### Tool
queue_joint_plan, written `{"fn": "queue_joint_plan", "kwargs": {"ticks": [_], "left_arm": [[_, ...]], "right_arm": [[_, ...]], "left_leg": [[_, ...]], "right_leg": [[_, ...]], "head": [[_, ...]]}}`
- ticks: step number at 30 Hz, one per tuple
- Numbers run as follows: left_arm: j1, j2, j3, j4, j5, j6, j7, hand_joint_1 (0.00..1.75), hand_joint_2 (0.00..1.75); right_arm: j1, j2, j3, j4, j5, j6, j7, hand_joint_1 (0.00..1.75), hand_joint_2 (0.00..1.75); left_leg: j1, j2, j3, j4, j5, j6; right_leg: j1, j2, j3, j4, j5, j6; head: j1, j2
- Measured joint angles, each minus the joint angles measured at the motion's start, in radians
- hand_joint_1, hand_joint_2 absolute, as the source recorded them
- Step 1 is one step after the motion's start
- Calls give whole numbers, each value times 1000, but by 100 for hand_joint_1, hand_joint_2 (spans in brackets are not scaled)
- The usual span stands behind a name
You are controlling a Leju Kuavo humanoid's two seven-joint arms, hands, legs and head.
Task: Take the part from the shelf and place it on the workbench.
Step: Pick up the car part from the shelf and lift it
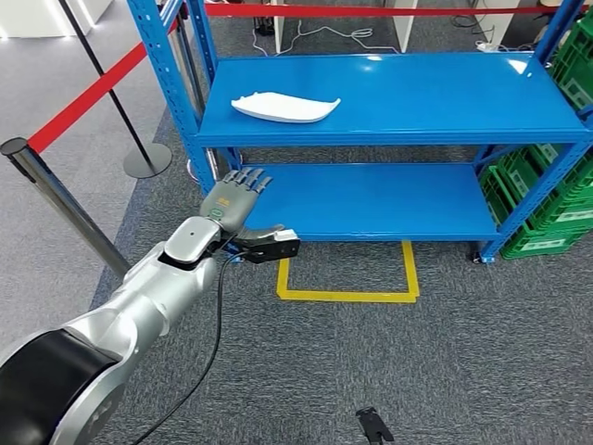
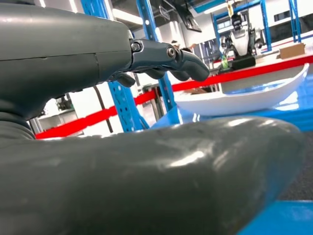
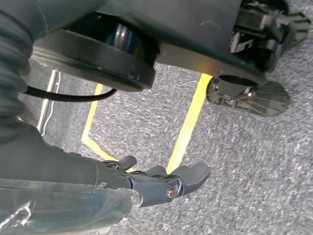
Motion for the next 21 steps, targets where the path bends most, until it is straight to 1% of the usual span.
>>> {"fn": "queue_joint_plan", "kwargs": {"ticks": [1, 2, 3, 4, 5, 6, 7, 8, 9, 10, 12, 13, 14, 15, 16, 17, 18, 19, 20, 21], "left_arm": [[0, 0, 0, 0, 0, 0, 0, 0, 0], [2, 1, 0, 0, 1, 0, 0, 0, 0], [3, 1, -1, 0, 2, -1, 0, 0, 0], [4, 2, -1, 0, 2, -1, 0, 0, 0], [4, 2, -1, 0, 2, -1, 0, 0, 0], [3, 2, -1, 0, 2, -1, 0, 0, 0], [1, 2, -1, 0, 2, -1, 0, 0, 0], [-1, 1, -1, 0, 2, -1, 0, 0, 0], [-2, 1, -2, 0, 2, -2, 0, 0, 0], [-2, 0, -2, 0, 2, -2, 0, 0, 0], [-2, 0, -2, 0, 2, -3, 0, 0, 0], [-3, 0, -2, 0, 2, -3, 0, 0, 0], [-4, -1, -2, 0, 2, -3, 0, 0, 0], [-5, -2, -2, 0, 2, -4, 0, 0, 0], [-4, -2, -2, 0, 2, -4, -1, 0, 0], [-3, -2, -2, 0, 2, -4, -1, 0, 0], [-2, -2, -2, 0, 2, -4, -1, 0, 0], [-1, -2, -2, 0, 2, -4, -2, 0, 0], [0, -2, -3, 0, 3, -4, -2, 0, 0], [-1, -3, -4, 0, 3, -4, -2, 0, 0]], "right_arm": [[0, 0, -1, 0, 0, 0, 0, 0, 175], [0, 0, -2, 0, 1, 0, 0, 0, 175], [0, 0, -2, 0, 1, 0, 0, 0, 175], [0, 0, -3, 0, 1, 0, 0, 0, 175], [0, 0, -3, 0, 1, 0, -1, 0, 175], [0, 0, -3, 0, 2, 0, -1, 0, 175], [-1, 0, -3, 0, 2, 0, -1, 0, 175], [-2, -1, -4, 0, 2, 0, -1, 0, 175], [-3, -1, -4, 0, 2, 0, -1, 0, 175], [-3, -1, -4, 0, 2, 0, -1, 0, 175], [-4, -1, -5, 0, 3, 0, -1, 0, 175], [-4, -1, -6, 0, 4, 0, -1, 0, 175], [-5, -1, -6, 0, 4, 0, -1, 0, 175], [-6, -1, -6, 0, 5, 0, -1, 0, 175], [-6, -1, -7, 0, 5, 0, -1, 0, 175], [-5, -1, -7, 0, 4, 0, -1, 0, 175], [-5, -1, -8, 0, 4, 0, -1, 0, 175], [-5, -1, -8, 0, 4, 0, -1, 0, 175], [-5, -1, -9, 0, 4, 0, -1, 0, 175], [-6, -1, -9, 0, 5, 0, -1, 0, 175]], "left_leg": [[2, 1, -38, 69, -27, -4], [5, 1, -69, 121, -40, -6], [7, 2, -85, 141, -34, -8], [9, 2, -80, 122, -9, -9], [11, 3, -57, 68, 31, -10], [13, 6, -24, -1, 70, -12], [13, 8, 8, -69, 96, -12], [12, 9, 30, -113, 107, -8], [11, 9, 39, -135, 105, -2], [9, 8, 41, -141, 99, 7], [10, 6, 44, -142, 97, 25], [10, 6, 47, -143, 96, 32], [11, 6, 51, -145, 95, 38], [9, 6, 53, -145, 92, 43], [7, 5, 56, -145, 89, 47], [4, 5, 58, -145, 87, 50], [2, 3, 61, -144, 84, 52], [0, 2, 65, -144, 80, 53], [-1, 0, 72, -144, 76, 53], [-2, -1, 79, -144, 71, 51]], "right_leg": [[-1, -1, 1, 0, -1, -1], [-2, -1, 2, 0, -2, -1], [-3, -2, 3, 0, -4, 0], [-5, -2, 6, 0, -6, 3], [-8, -1, 10, 0, -9, 6], [-9, -1, 14, 0, -12, 11], [-10, 0, 16, 2, -16, 17], [-9, 0, 17, 2, -18, 23], [-7, 1, 16, 1, -20, 30], [-7, 1, 17, -2, -20, 37], [-9, -1, 18, -3, -24, 49], [-9, -2, 10, 15, -36, 52], [-8, -2, -10, 55, -56, 53], [-7, -3, -41, 118, -85, 53], [-5, -2, -82, 192, -114, 52], [-3, -2, -121, 258, -133, 51], [0, -2, -147, 296, -134, 49], [2, -2, -153, 290, -112, 45], [4, -2, -137, 241, -71, 41], [6, -2, -109, 170, -24, 36]], "head": [[-1, 0], [-1, 0], [-1, 0], [-1, 0], [0, 0], [-2, 0], [-5, 0], [-7, 0], [-10, 0], [-11, 0], [-11, 0], [-8, 0], [-6, 0], [-3, 0], [-1, 0], [-1, 0], [-1, 0], [0, 0], [0, 0], [0, 0]]}}
